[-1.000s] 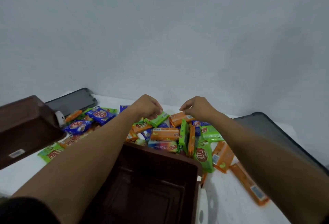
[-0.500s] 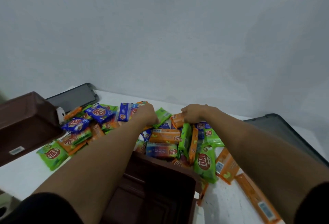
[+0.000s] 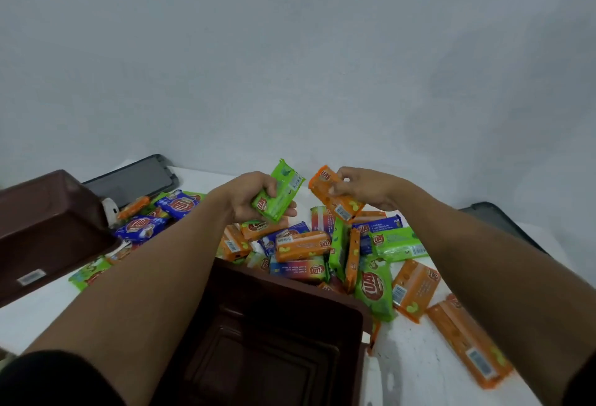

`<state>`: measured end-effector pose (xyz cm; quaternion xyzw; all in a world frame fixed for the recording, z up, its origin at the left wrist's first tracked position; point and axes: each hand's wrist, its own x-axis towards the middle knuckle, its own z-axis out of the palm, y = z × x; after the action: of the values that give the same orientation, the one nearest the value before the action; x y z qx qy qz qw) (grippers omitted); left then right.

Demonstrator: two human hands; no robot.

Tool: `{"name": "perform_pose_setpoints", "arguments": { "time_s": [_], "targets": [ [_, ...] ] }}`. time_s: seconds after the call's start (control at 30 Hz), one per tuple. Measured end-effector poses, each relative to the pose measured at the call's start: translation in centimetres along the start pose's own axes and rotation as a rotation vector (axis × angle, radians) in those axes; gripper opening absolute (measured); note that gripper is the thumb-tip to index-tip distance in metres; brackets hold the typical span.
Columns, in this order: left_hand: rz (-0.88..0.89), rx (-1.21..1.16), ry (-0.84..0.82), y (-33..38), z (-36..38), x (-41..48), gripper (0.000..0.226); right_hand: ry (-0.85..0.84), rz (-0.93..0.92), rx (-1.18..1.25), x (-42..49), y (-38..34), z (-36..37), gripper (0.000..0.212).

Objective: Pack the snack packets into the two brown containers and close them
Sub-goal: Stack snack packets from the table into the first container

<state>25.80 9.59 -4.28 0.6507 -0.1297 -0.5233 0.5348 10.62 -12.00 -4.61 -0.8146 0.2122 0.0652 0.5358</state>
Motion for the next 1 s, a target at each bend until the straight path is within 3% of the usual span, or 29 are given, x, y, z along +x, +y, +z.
{"name": "perform_pose_setpoints", "arguments": {
  "time_s": [0.17, 0.27, 0.33, 0.5, 0.6, 0.77, 1.0],
  "targets": [
    [0.097, -0.036, -0.126, 0.5, -0.7, -3.1, 0.041, -0.023, 0.021, 0.339, -4.3, -2.5, 1.6, 0.034],
    [0.093, 0.015, -0.243, 0.8, -1.5, -5.7, 0.055, -0.052, 0.032, 0.371, -7.6, -4.4, 3.3, 0.049],
    [0.108, 0.083, -0.289, 0.8, -1.9, -7.4, 0.057, -0.018, -0.003, 0.345, -9.6, -5.3, 4.4, 0.044],
    [0.194, 0.355, -0.493, 0.0, -3.9, -12.3, 0.060, -0.035, -0.088, 0.110, -14.8, -6.5, 7.4, 0.040],
    [0.257, 0.689, -0.583, -0.6, -4.6, -15.0, 0.054, -0.012, -0.044, -0.189, -17.6, -7.0, 9.6, 0.062],
    [0.348, 1.328, -0.490, -2.8, -3.5, -17.3, 0.056, 0.138, 0.052, -0.556, -20.6, -7.5, 15.6, 0.071],
    [0.371, 1.843, -0.391, -8.1, -0.6, -16.9, 0.074, 0.121, 0.156, -0.796, -19.3, -5.4, 22.7, 0.069]
  ]
}}
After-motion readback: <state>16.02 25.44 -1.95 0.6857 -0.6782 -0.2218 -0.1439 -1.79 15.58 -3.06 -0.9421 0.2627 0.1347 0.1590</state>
